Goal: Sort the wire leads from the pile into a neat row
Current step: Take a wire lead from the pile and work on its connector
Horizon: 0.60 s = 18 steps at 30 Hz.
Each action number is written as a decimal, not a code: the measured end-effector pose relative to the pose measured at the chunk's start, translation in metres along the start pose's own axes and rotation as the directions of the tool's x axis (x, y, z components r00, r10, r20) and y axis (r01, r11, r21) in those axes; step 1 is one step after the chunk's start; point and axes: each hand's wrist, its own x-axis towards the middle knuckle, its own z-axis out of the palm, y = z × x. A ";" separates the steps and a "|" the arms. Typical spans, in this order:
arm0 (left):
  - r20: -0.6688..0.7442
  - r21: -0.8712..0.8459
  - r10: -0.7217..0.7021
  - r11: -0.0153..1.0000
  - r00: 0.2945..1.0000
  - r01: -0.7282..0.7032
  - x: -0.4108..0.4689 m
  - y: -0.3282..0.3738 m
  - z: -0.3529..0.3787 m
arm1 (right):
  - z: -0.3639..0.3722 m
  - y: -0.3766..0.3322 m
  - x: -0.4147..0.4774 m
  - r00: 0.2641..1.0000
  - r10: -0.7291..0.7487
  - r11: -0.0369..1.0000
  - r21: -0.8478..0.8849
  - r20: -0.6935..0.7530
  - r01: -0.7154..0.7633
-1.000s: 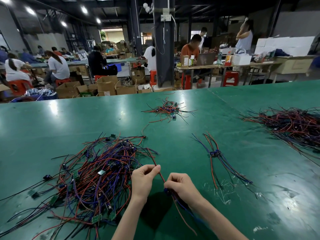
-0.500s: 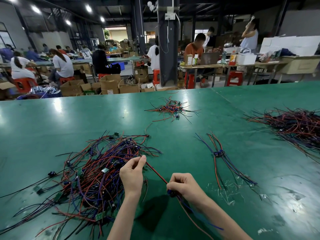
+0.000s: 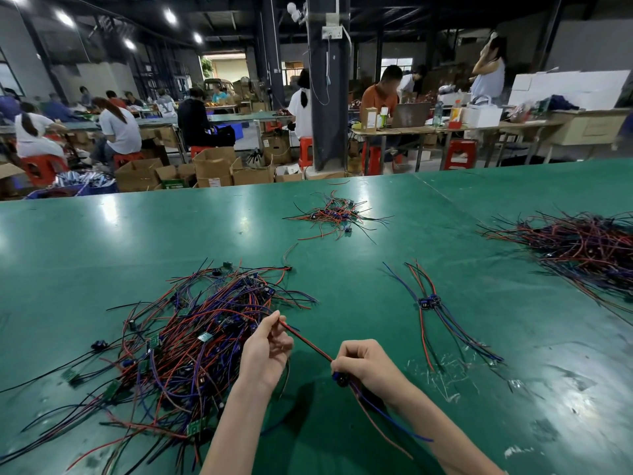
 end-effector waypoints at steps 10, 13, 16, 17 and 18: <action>0.058 0.147 0.020 0.989 0.998 -0.029 -0.001 -0.008 -0.001 | -0.005 -0.001 -0.006 0.998 -0.008 1.000 0.013 -0.069 0.008; 0.123 0.400 0.020 0.914 0.992 -0.068 -0.008 -0.020 0.003 | -0.007 0.000 -0.003 0.988 -0.006 0.996 0.085 -0.156 0.019; 0.221 0.514 -0.053 0.855 0.974 -0.070 -0.015 -0.036 0.009 | -0.005 0.000 -0.001 0.982 0.014 0.991 0.136 -0.191 0.012; 0.249 0.542 -0.072 0.837 0.966 -0.078 -0.017 -0.039 0.010 | -0.004 0.000 -0.001 0.981 0.021 0.990 0.143 -0.193 0.007; 0.266 0.568 -0.080 0.818 0.961 -0.089 -0.018 -0.041 0.010 | -0.004 0.000 -0.001 0.981 0.024 0.989 0.147 -0.193 0.004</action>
